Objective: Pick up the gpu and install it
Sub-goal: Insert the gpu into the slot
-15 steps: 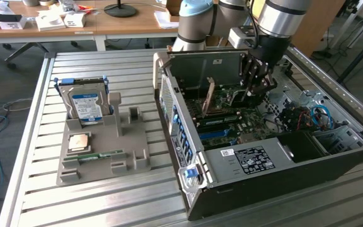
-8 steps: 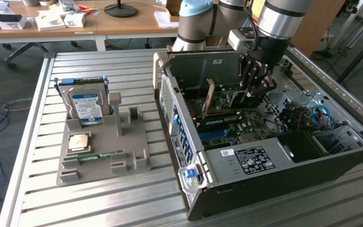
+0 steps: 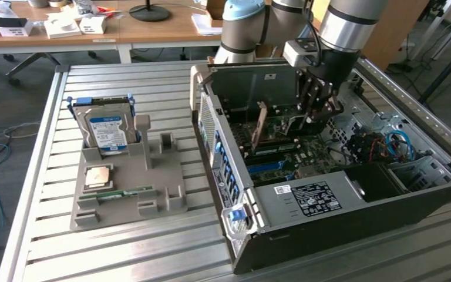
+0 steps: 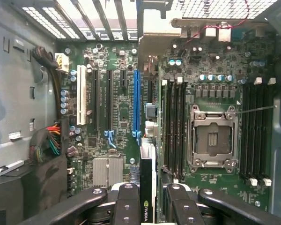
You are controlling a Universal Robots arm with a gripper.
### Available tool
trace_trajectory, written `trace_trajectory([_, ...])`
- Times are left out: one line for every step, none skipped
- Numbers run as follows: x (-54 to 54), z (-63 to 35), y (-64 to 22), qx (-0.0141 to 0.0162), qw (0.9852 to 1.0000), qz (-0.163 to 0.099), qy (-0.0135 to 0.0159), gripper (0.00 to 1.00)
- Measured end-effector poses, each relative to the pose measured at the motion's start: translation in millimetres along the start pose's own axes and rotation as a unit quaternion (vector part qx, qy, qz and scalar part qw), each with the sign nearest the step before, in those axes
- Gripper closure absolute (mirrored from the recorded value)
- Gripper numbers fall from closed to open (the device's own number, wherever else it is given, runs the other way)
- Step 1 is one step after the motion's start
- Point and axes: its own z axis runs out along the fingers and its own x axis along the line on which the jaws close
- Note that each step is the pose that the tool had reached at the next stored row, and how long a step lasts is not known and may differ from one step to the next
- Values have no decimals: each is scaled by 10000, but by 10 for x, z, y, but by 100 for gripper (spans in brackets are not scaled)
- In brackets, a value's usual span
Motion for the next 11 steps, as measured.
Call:
trace_trajectory([1,8,0,2,10000,-18,1,73])
trace_trajectory([2,15,0,6,10000,-34,1,73])
trace_trajectory([3,22,2,15,10000,-51,2,73])
trace_trajectory([4,27,6,28,10000,-67,3,73])
trace_trajectory([5,28,9,38,10000,-79,4,73])
trace_trajectory([5,28,9,40,10000,-82,4,73])
trace_trajectory([5,28,9,41,10000,-82,3,73])
trace_trajectory([4,29,9,41,10000,-82,3,73])
trace_trajectory([4,29,9,41,10000,-82,3,73])
trace_trajectory([4,29,14,42,10000,-81,2,73])
trace_trajectory([4,31,22,42,10000,-75,1,73])
